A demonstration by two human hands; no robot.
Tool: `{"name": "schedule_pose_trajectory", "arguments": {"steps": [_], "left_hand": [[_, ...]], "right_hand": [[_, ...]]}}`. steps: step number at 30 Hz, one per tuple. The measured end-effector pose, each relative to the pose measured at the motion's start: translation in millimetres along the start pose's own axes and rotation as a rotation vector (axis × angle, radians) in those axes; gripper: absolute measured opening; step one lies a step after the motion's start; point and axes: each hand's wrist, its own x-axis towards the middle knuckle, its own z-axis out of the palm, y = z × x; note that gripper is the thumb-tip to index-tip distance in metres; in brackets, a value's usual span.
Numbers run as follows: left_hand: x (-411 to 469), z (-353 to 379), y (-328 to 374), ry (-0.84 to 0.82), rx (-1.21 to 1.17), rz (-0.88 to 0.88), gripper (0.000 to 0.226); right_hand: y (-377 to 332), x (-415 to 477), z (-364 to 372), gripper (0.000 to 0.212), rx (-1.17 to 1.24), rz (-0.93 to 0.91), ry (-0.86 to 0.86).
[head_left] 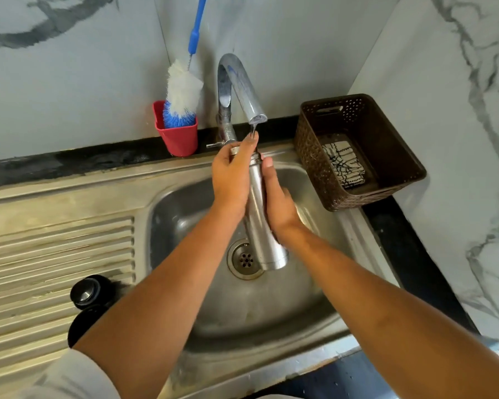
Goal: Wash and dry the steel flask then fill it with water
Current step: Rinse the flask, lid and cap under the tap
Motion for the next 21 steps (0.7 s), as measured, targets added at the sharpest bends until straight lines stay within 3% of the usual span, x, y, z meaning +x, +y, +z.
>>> {"name": "schedule_pose_trajectory", "arguments": {"steps": [2, 5, 9, 12, 14, 18, 21], "left_hand": [[-16, 7, -13, 0.141, 0.199, 0.177, 0.031], [-28, 7, -34, 0.099, 0.312, 0.29, 0.046], [-13, -12, -21, -0.091, 0.038, 0.013, 0.05], [1, -21, 3, -0.279, -0.128, -0.318, 0.043], [8, -17, 7, -0.216, -0.084, -0.29, 0.033], [1, 0, 3, 0.089, 0.079, 0.054, 0.03], [-21, 5, -11, 0.084, 0.275, 0.209, 0.046]], "right_hand": [[6, -1, 4, 0.088, -0.115, -0.138, 0.161], [9, 1, 5, 0.083, -0.087, -0.169, 0.161], [-1, 0, -10, 0.085, 0.287, 0.084, -0.297], [-9, -4, -17, 0.102, 0.293, 0.181, -0.494], [-6, -3, -13, 0.091, 0.261, 0.066, -0.423], [12, -4, 5, 0.052, -0.095, -0.225, 0.064], [20, -4, 12, 0.065, -0.04, -0.204, 0.162]]}}
